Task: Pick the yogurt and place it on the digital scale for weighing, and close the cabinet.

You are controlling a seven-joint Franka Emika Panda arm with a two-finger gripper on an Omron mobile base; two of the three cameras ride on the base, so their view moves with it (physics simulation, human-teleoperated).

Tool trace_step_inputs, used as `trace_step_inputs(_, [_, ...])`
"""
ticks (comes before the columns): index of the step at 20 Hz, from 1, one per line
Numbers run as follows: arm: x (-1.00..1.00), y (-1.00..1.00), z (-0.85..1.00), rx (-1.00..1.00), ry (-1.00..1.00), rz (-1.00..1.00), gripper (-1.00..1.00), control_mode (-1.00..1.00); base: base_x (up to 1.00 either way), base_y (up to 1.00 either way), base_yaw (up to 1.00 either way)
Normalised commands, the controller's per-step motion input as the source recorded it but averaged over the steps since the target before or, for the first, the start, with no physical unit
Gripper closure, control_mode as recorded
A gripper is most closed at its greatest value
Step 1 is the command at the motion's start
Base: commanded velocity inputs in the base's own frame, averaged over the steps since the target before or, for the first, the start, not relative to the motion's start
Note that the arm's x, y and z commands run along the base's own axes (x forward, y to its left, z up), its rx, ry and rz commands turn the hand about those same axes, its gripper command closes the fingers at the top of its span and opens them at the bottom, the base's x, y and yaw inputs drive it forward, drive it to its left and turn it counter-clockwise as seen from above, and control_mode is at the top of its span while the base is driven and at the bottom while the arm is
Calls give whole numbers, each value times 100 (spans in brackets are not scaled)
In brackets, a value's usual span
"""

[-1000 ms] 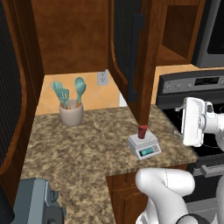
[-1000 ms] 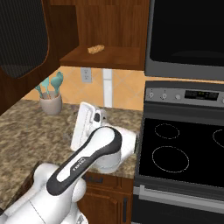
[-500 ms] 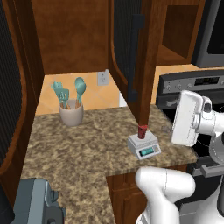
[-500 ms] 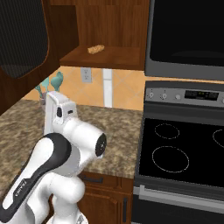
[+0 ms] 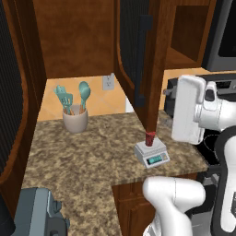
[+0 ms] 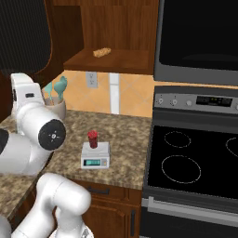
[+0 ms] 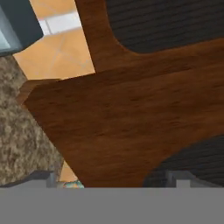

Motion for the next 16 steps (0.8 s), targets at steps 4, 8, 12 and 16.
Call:
trace_step_inputs(4, [-87,85,0,5,-20,-57,-100,-100,0,0,0])
trace_step_inputs(8, [-68,100,-1,7,-18,-55,-100,-100,0,0,0])
trace_step_inputs(12, [-24,86,-18,5,-11,-47,-100,-100,0,0,0])
trace_step_inputs(16, [30,57,-36,1,-1,-19,-100,-100,0,0,0])
